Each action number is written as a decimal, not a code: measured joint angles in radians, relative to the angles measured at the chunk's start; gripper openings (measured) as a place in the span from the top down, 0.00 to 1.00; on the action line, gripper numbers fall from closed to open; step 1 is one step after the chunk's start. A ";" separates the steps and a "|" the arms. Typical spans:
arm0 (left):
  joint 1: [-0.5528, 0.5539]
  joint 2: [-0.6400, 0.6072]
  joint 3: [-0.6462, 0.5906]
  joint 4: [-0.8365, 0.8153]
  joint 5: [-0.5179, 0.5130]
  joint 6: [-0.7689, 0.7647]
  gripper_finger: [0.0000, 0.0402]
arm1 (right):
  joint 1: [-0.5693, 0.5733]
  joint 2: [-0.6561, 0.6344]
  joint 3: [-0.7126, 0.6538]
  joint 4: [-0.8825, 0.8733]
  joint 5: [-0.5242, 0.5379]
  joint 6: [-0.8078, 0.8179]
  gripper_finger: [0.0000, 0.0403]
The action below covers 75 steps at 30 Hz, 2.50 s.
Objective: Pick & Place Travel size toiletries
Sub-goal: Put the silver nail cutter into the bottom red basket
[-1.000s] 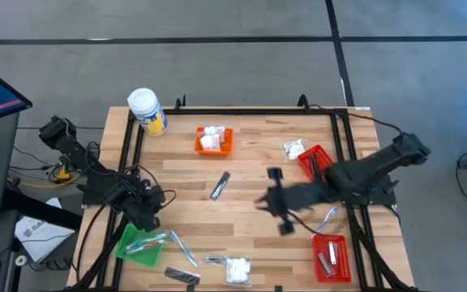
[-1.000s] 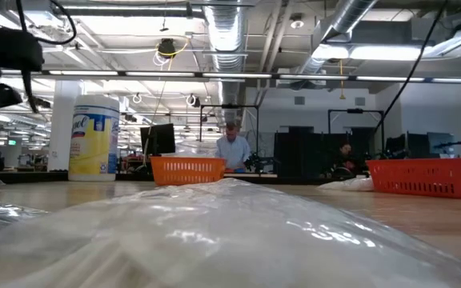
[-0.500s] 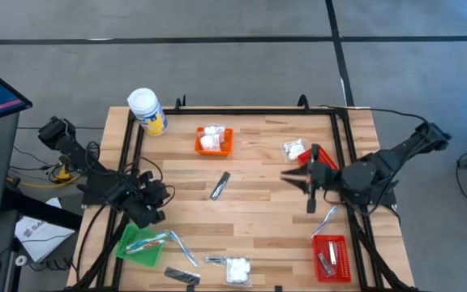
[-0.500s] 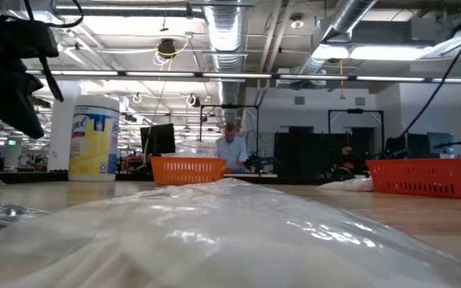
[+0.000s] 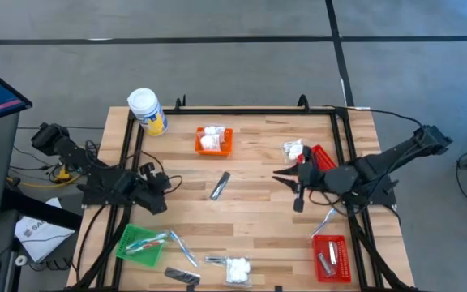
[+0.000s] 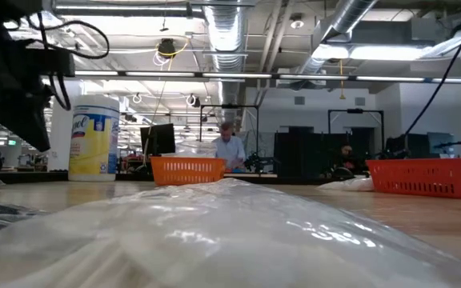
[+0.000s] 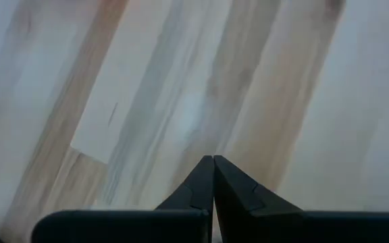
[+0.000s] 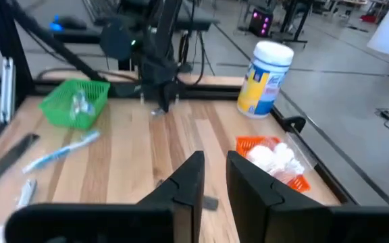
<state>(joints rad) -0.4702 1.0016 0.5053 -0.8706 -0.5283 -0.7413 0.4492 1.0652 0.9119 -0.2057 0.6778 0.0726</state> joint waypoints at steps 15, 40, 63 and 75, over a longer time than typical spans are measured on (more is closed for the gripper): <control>0.250 -0.014 0.006 -0.119 0.161 -0.487 1.00 | -0.032 0.032 0.027 0.008 0.003 0.007 0.86; 0.147 0.228 0.319 -0.289 0.364 0.123 1.00 | -0.073 0.032 0.028 0.003 0.001 0.007 0.86; 0.292 0.644 0.351 -0.407 0.511 0.355 1.00 | -0.070 0.033 0.028 -0.020 0.000 0.007 0.86; 0.320 0.644 0.203 -0.318 0.540 0.302 1.00 | -0.070 0.033 0.028 -0.018 0.000 0.007 0.86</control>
<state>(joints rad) -0.1497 1.6451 0.7083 -1.1882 0.0119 -0.4390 0.3790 1.0981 0.9398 -0.2241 0.6779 0.0799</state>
